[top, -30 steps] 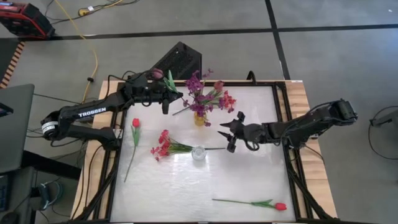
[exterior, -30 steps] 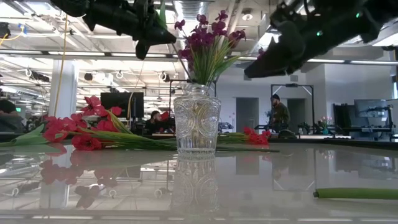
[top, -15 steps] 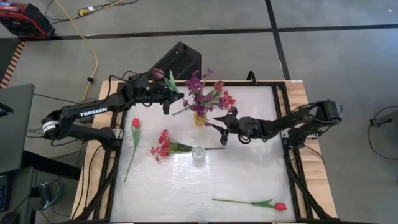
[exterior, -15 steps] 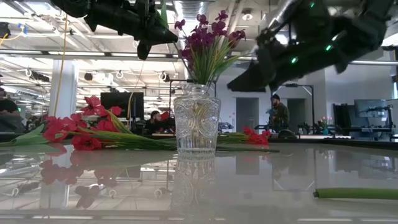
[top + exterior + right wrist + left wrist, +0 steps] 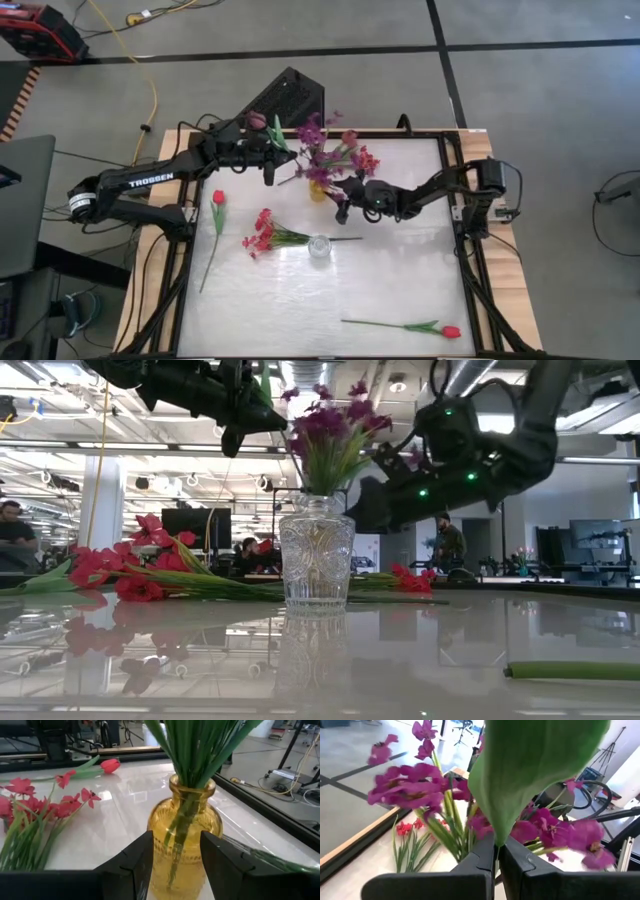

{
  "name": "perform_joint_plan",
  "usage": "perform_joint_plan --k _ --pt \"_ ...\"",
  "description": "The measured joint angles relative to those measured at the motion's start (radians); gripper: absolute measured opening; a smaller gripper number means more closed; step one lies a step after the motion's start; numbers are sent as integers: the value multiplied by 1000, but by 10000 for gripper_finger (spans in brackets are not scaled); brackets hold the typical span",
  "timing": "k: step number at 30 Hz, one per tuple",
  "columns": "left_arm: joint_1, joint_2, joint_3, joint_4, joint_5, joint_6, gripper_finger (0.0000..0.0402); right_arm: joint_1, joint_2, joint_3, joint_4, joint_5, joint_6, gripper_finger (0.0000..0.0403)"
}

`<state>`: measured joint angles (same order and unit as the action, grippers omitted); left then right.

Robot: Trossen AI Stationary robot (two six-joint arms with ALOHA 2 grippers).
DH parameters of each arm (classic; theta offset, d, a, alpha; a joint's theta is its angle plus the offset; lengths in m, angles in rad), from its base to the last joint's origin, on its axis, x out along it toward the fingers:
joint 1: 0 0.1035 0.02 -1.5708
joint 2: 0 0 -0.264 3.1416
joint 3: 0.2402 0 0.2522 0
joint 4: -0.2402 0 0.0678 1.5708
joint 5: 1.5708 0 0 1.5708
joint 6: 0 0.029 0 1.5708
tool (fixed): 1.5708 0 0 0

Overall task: Sort flowers into vase by color
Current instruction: Put the dark red tulip into the yellow vase

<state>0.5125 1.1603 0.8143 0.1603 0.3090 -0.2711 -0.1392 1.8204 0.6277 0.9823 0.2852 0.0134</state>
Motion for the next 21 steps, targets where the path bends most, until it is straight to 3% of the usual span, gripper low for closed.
perform_joint_plan --k 13,21 --pt "1 4 0 -35 -36 4 0 0 18 32 -5 0 -14 187" --pt "-8 102 0 -26 -32 -3 0 0 18 32 -2 0 11 187"
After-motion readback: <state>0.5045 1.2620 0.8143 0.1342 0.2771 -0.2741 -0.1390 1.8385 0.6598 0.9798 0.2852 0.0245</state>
